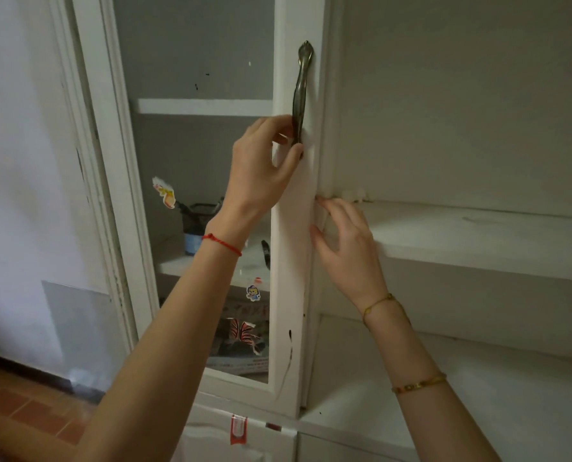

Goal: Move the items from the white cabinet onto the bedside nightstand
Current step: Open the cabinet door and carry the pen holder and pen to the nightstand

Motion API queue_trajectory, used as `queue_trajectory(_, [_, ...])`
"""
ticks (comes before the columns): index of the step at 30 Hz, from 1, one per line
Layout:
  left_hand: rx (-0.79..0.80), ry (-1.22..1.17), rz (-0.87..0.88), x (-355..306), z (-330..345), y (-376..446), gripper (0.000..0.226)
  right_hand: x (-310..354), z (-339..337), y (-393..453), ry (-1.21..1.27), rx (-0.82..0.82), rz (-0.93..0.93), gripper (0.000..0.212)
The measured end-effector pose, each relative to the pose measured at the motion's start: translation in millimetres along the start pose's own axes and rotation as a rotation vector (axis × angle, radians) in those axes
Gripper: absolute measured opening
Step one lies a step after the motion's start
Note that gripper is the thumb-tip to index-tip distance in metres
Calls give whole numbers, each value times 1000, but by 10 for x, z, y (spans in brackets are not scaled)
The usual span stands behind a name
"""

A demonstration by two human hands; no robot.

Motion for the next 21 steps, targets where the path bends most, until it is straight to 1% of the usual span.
queue_trajectory(3, [-12, -9, -15, -56, -132, -48, 31, 48, 28, -17, 25, 12, -14, 45])
queue_trajectory(8, [-59, -30, -31, -202, -482, -193, 36, 330, 4, -209, 129, 0, -84, 45])
queue_trajectory(11, [-62, -62, -51, -291, -718, -284, 44, 576, -68, -345, 158, -63, -153, 47])
queue_trajectory(14, [-56, -88, -75, -360, -947, -378, 48, 851, -96, -496, 246, -141, -215, 48])
queue_trajectory(18, [-102, -148, -144, -370, -1353, -514, 54, 1253, -102, -673, 334, -197, -281, 50])
queue_trajectory(21, [-113, -118, -166, -391, -1693, -602, 55, 1583, -52, -768, 397, -203, -322, 52])
Point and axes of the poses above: each hand's wrist, its own y-axis towards the middle knuckle, its own z-axis out of the palm, x = y × z, the point moved 10 cm from there along y, towards the middle knuckle
